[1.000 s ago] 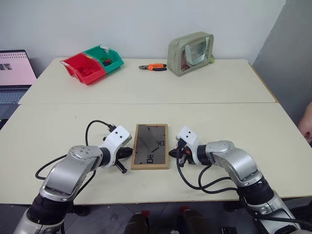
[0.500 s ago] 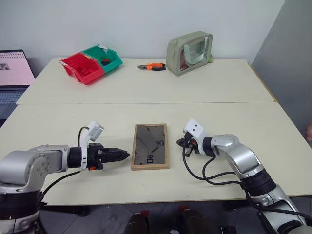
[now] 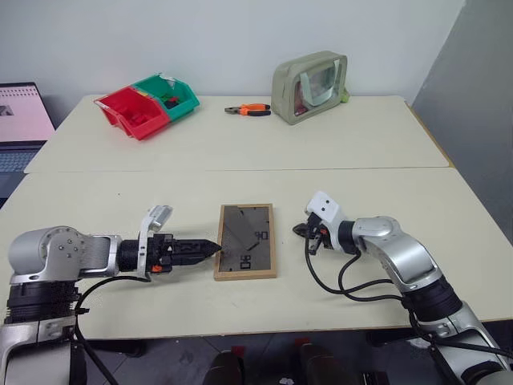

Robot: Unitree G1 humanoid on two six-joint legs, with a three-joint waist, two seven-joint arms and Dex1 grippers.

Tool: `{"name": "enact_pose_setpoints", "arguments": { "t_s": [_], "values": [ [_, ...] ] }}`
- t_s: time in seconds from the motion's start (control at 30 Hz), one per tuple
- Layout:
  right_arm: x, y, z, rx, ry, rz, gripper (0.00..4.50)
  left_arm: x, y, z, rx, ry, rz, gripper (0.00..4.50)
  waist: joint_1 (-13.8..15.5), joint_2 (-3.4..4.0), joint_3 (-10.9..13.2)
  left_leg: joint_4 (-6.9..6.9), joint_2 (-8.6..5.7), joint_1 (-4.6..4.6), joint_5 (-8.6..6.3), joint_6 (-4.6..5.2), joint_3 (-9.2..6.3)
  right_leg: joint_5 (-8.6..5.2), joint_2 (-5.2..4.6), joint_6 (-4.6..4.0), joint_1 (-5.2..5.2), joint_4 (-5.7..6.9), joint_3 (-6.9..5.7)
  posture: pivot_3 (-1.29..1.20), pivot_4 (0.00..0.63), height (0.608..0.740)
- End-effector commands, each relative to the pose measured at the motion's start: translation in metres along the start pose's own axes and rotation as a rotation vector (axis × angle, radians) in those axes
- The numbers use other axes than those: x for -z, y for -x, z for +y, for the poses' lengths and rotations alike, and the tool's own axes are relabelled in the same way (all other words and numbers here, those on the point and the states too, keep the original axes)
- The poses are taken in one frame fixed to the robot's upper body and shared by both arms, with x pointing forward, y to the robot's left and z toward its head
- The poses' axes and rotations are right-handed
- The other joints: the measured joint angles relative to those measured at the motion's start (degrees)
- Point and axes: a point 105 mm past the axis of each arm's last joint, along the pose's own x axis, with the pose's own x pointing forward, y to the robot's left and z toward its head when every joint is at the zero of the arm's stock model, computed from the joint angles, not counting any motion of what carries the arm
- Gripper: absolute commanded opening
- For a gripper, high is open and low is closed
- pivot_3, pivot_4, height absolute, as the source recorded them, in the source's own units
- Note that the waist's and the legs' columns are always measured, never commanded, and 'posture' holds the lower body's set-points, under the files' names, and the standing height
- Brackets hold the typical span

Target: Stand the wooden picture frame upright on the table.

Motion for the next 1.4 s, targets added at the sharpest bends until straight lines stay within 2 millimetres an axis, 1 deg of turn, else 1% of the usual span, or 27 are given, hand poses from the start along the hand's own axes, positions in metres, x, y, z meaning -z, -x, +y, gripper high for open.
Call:
{"name": "enact_pose_setpoints", "arguments": {
  "t_s": [0.03, 0.17, 0.27, 0.33, 0.37, 0.43, 0.47, 0.53, 0.67, 0.83, 0.9, 0.93, 1.0, 1.13, 1.17, 1.2, 1.23, 1.27, 1.33, 1.4],
  "values": [
    [-0.010, -0.005, 0.006, -0.004, 0.009, -0.039, 0.00, 0.010, -0.009, 0.011, -0.030, 0.016, 0.054, 4.47, 0.0, 0.00, 0.0, 0.00, 0.00, 0.00, 0.00, 0.00, 0.00, 0.00, 0.00, 0.00, 0.00, 0.00, 0.00, 0.00, 0.150, 0.740],
    [-0.011, -0.009, 0.014, -0.007, -0.015, -0.046, 0.00, 0.015, -0.015, 0.024, -0.040, 0.036, 0.072, 4.47, 0.1, 0.02, 0.0, 0.00, 0.00, -0.01, 0.00, 0.00, -0.01, 0.07, 0.00, -0.12, 0.00, -0.01, 0.00, 0.00, 0.150, 0.740],
    [-0.008, -0.014, 0.021, -0.024, -0.006, -0.034, 0.00, 0.017, -0.026, 0.036, -0.059, 0.025, 0.093, 4.47, 0.3, 0.07, -0.1, 0.00, -0.02, 0.06, 0.00, 0.00, 0.00, 0.07, -0.01, -0.13, 0.06, -0.01, 0.00, 0.00, 0.150, 0.740],
    [-0.009, -0.016, 0.022, -0.016, -0.026, -0.044, 0.00, 0.017, -0.039, 0.037, -0.044, 0.028, 0.099, 4.47, 0.7, 0.31, -0.2, 0.02, -0.08, 0.06, 0.01, 0.00, -0.01, 0.07, -0.01, -0.12, 0.09, -0.01, -0.03, 0.00, 0.150, 0.740],
    [-0.010, -0.018, 0.023, -0.011, -0.039, -0.048, 0.00, 0.017, -0.046, 0.033, -0.021, 0.020, 0.113, 4.47, 0.9, 0.45, -0.3, 0.04, -0.08, 0.07, 0.02, 0.02, -0.01, -0.04, -0.01, 0.07, 0.11, 0.00, -0.02, 0.00, 0.150, 0.740],
    [-0.011, -0.022, 0.025, -0.004, -0.061, -0.052, 0.00, 0.019, -0.058, 0.021, 0.053, 0.006, 0.145, 4.47, 1.5, 0.64, -0.4, 0.07, -0.16, 0.07, 0.04, 0.06, 0.00, -0.02, -0.04, 0.20, 0.16, -0.02, 0.01, 0.00, 0.150, 0.740],
    [-0.012, -0.023, 0.026, -0.003, -0.070, -0.056, 0.00, 0.020, -0.063, 0.016, 0.084, 0.001, 0.156, 4.47, 1.6, 0.63, -0.4, 0.08, -0.21, 0.07, 0.06, 0.10, 0.01, 0.00, -0.05, 0.24, 0.17, -0.03, 0.03, 0.00, 0.150, 0.740],
    [-0.012, -0.025, 0.029, -0.002, -0.084, -0.059, 0.00, 0.020, -0.070, 0.011, 0.106, 0.004, 0.160, 4.47, 1.6, 0.62, -0.4, 0.09, -0.27, 0.06, 0.09, 0.14, 0.01, 0.04, -0.05, 0.32, 0.17, -0.05, 0.05, 0.00, 0.150, 0.740],
    [-0.012, -0.028, 0.034, 0.003, -0.099, -0.061, 0.00, 0.021, -0.081, 0.003, 0.156, 0.008, 0.164, 4.47, 1.7, 0.61, -0.5, 0.09, -0.25, 0.01, 0.09, 0.15, 0.00, 0.05, -0.09, 0.33, 0.17, -0.08, 0.05, 0.00, 0.150, 0.740],
    [-0.012, -0.026, 0.032, 0.027, -0.111, -0.067, 0.00, 0.020, -0.086, 0.002, 0.164, 0.005, 0.140, 4.47, 1.6, 0.61, -0.5, 0.09, -0.24, 0.01, 0.09, 0.15, -0.01, 0.08, -0.11, 0.30, 0.16, -0.07, 0.05, 0.00, 0.150, 0.740],
    [-0.010, -0.024, 0.029, 0.042, -0.109, -0.065, 0.00, 0.016, -0.084, -0.001, 0.171, 0.000, 0.125, 4.11, 1.6, 0.61, -0.5, 0.08, -0.23, 0.01, 0.09, 0.15, -0.01, 0.07, -0.10, 0.32, 0.16, -0.07, 0.05, 0.00, 0.150, 0.740],
    [-0.010, -0.024, 0.027, 0.050, -0.109, -0.064, 0.00, 0.013, -0.081, -0.004, 0.179, -0.005, 0.117, 4.05, 1.6, 0.61, -0.5, 0.08, -0.23, 0.01, 0.09, 0.15, -0.01, 0.07, -0.10, 0.32, 0.16, -0.07, 0.04, 0.00, 0.150, 0.740],
    [-0.009, -0.024, 0.023, 0.065, -0.110, -0.065, 0.00, 0.008, -0.077, -0.007, 0.184, -0.016, 0.104, 3.62, 1.4, 0.61, -0.5, 0.08, -0.22, -0.02, 0.09, 0.15, 0.00, 0.06, -0.08, 0.33, 0.12, -0.07, 0.05, 0.00, 0.150, 0.740],
    [-0.011, -0.023, 0.018, 0.087, -0.121, -0.078, 0.00, 0.004, -0.070, -0.009, 0.170, -0.029, 0.078, 2.96, 1.1, 0.59, -0.4, 0.06, -0.21, -0.03, 0.09, 0.14, 0.00, 0.07, -0.03, 0.31, 0.08, -0.06, 0.04, 0.00, 0.150, 0.740],
    [-0.011, -0.023, 0.017, 0.090, -0.123, -0.079, 0.00, 0.003, -0.069, -0.009, 0.168, -0.031, 0.068, 2.65, 1.1, 0.59, -0.4, 0.05, -0.20, -0.04, 0.09, 0.14, -0.01, 0.07, -0.03, 0.31, 0.07, -0.06, 0.04, 0.00, 0.150, 0.740],
    [-0.010, -0.023, 0.016, 0.095, -0.126, -0.079, 0.00, 0.001, -0.067, -0.010, 0.169, -0.035, 0.057, 2.47, 1.0, 0.60, -0.4, 0.05, -0.19, -0.04, 0.09, 0.14, -0.01, 0.07, -0.03, 0.31, 0.07, -0.06, 0.04, 0.00, 0.150, 0.740],
    [-0.007, -0.022, 0.014, 0.107, -0.125, -0.076, 0.00, -0.003, -0.065, -0.015, 0.177, -0.040, 0.041, 2.26, 0.9, 0.59, -0.4, 0.05, -0.16, -0.03, 0.09, 0.14, -0.01, 0.07, -0.03, 0.31, 0.06, -0.06, 0.04, 0.00, 0.150, 0.740],
    [-0.005, -0.021, 0.011, 0.119, -0.130, -0.075, 0.00, -0.006, -0.062, -0.020, 0.188, -0.050, 0.028, 1.94, 0.9, 0.59, -0.4, 0.05, -0.13, -0.03, 0.09, 0.14, -0.01, 0.07, -0.03, 0.31, 0.06, -0.06, 0.04, 0.00, 0.150, 0.740],
    [0.001, -0.019, 0.003, 0.150, -0.138, -0.068, 0.00, -0.010, -0.059, -0.032, 0.210, -0.086, 0.018, 1.66, 0.9, 0.57, -0.4, 0.05, -0.11, -0.04, 0.09, 0.14, -0.01, 0.07, -0.03, 0.32, 0.06, -0.06, 0.04, 0.00, 0.150, 0.740],
    [0.004, -0.017, -0.002, 0.173, -0.140, -0.067, 0.00, -0.012, -0.056, -0.039, 0.224, -0.106, 0.009, 1.20, 0.9, 0.56, -0.4, 0.05, -0.10, -0.05, 0.08, 0.14, -0.01, 0.06, -0.03, 0.32, 0.06, -0.06, 0.04, 0.00, 0.150, 0.740]
  ]
}}
